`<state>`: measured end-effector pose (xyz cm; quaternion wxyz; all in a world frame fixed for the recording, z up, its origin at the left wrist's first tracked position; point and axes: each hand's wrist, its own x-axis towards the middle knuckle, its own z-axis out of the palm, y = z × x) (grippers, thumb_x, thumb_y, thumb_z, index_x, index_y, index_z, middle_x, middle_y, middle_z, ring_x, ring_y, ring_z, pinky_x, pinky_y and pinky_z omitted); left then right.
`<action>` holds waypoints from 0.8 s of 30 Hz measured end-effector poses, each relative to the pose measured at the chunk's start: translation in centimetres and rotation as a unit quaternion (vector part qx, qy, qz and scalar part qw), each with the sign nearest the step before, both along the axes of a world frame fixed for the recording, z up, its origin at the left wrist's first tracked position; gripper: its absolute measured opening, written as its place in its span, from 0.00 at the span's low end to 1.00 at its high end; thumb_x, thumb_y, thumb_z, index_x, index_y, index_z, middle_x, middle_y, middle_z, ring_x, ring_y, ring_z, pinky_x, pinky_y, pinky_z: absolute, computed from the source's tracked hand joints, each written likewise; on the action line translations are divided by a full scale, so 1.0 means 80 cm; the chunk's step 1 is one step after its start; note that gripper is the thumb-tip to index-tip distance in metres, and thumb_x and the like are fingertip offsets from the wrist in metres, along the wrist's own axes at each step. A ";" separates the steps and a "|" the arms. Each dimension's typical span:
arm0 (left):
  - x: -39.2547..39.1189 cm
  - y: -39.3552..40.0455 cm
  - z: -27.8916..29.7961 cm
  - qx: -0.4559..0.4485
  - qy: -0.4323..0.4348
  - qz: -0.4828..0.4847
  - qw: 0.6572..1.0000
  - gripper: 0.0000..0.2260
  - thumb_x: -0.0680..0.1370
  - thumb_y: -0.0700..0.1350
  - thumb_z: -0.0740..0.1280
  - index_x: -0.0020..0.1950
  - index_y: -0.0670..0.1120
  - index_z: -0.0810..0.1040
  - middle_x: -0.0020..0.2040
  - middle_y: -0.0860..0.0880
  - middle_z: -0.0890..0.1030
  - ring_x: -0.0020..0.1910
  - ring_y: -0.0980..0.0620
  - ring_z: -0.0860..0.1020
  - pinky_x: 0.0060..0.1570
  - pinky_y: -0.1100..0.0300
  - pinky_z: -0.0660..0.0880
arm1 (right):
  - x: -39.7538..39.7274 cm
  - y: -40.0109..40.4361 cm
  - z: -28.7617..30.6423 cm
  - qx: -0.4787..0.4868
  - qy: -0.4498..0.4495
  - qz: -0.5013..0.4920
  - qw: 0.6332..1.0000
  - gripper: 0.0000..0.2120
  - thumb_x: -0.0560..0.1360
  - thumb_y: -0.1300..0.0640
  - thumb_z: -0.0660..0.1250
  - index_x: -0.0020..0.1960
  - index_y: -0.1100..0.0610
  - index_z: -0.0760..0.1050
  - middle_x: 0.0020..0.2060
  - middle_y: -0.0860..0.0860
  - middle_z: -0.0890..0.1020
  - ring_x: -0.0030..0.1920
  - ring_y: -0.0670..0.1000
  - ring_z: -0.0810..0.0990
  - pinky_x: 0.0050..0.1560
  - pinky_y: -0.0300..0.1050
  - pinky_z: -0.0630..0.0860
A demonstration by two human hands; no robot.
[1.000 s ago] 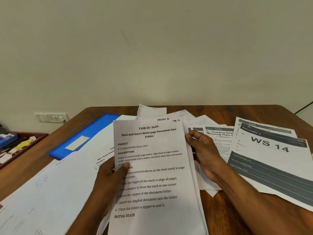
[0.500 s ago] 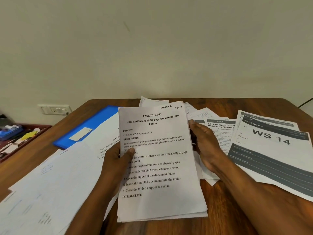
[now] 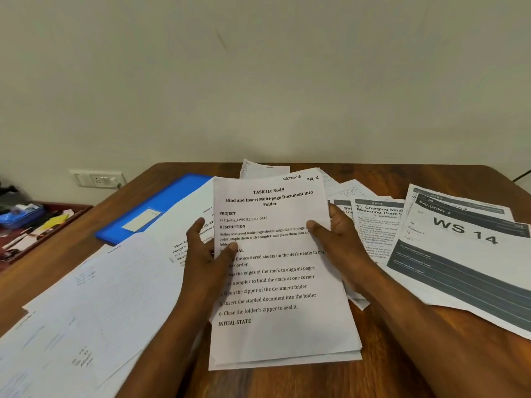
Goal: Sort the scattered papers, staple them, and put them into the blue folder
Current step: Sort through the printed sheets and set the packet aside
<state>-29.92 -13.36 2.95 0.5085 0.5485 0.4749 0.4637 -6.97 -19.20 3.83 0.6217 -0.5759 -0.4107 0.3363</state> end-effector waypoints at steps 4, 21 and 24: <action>0.000 0.004 0.006 -0.141 -0.117 -0.022 0.983 0.24 0.79 0.35 0.73 0.73 0.45 0.72 0.57 0.42 0.88 0.51 0.39 0.88 0.47 0.41 0.85 | 0.000 -0.001 0.003 -0.003 0.009 -0.009 1.000 0.13 0.84 0.62 0.65 0.63 0.47 0.77 0.56 0.42 0.86 0.55 0.46 0.86 0.62 0.53 0.82; -0.069 -0.014 0.014 -0.113 0.036 -0.067 0.991 0.03 0.83 0.36 0.67 0.56 0.39 0.80 0.32 0.46 0.85 0.24 0.53 0.81 0.21 0.63 0.74 | -0.034 0.000 -0.005 -0.134 -0.111 0.145 0.974 0.15 0.79 0.60 0.64 0.63 0.45 0.71 0.55 0.46 0.86 0.49 0.49 0.86 0.39 0.48 0.83; -0.110 -0.007 0.010 -0.112 0.032 -0.017 0.993 0.06 0.83 0.38 0.69 0.58 0.42 0.82 0.43 0.41 0.88 0.36 0.41 0.86 0.32 0.53 0.82 | -0.021 0.003 0.007 -0.148 -0.143 0.123 0.971 0.16 0.80 0.65 0.64 0.63 0.49 0.74 0.45 0.51 0.87 0.35 0.50 0.84 0.26 0.41 0.72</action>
